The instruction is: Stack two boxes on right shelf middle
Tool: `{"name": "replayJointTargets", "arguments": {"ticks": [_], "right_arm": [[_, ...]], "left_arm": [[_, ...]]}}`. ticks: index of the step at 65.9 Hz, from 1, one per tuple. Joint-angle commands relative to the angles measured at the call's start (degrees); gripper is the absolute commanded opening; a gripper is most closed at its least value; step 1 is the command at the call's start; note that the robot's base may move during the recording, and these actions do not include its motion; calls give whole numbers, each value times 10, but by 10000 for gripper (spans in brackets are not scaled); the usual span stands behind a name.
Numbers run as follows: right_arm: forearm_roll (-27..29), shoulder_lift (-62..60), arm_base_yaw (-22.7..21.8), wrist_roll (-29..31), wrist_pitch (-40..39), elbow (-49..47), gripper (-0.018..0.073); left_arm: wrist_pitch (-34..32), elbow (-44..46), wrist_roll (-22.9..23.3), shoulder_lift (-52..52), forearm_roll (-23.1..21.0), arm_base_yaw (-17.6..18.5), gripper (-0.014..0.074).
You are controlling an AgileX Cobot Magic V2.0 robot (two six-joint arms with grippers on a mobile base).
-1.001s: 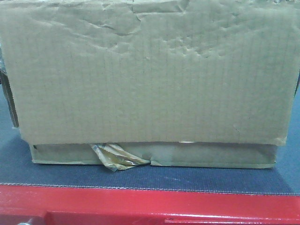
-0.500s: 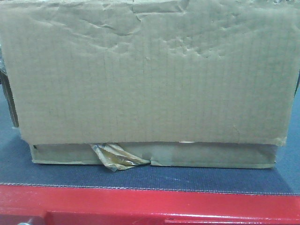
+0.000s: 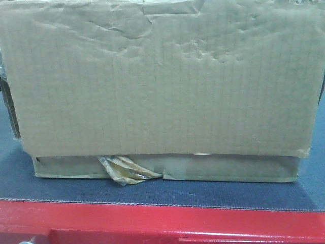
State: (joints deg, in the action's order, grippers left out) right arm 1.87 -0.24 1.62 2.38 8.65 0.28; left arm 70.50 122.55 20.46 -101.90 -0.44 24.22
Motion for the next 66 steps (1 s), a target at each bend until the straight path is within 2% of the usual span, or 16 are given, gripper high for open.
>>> {"name": "replayJointTargets", "arguments": {"ticks": [1, 11, 25, 33, 42, 49, 57, 62, 66], "right_arm": [[1, 2, 1, 1, -15, -3, -163], [1, 2, 1, 1, -41, -3, -163], [1, 2, 1, 1, -145, -3, -163], [1, 2, 1, 1, -130, -27, -163], [1, 2, 1, 1, -62, -130, -141], [1, 28, 1, 1, -27, -210, 30], [1, 91, 1, 1, -25, -286, 400], [1, 130, 1, 1, -26, -322, 568], [1, 160, 2, 1, -21, -349, 569]], "left_arm": [[-5, 19, -14, 29, 4, 3, 554], [-5, 15, -97, 70, 10, 3, 554], [-5, -30, -133, 131, 50, 3, 549], [-5, -75, -145, 167, 72, -2, 549], [-5, -145, -145, 222, 87, -20, 549], [-10, -210, -145, 271, 87, -42, 549], [-30, -280, -145, 314, 79, -71, 549], [-43, -309, -145, 330, 60, -87, 549], [-46, -324, -143, 333, 39, -95, 549]]}}
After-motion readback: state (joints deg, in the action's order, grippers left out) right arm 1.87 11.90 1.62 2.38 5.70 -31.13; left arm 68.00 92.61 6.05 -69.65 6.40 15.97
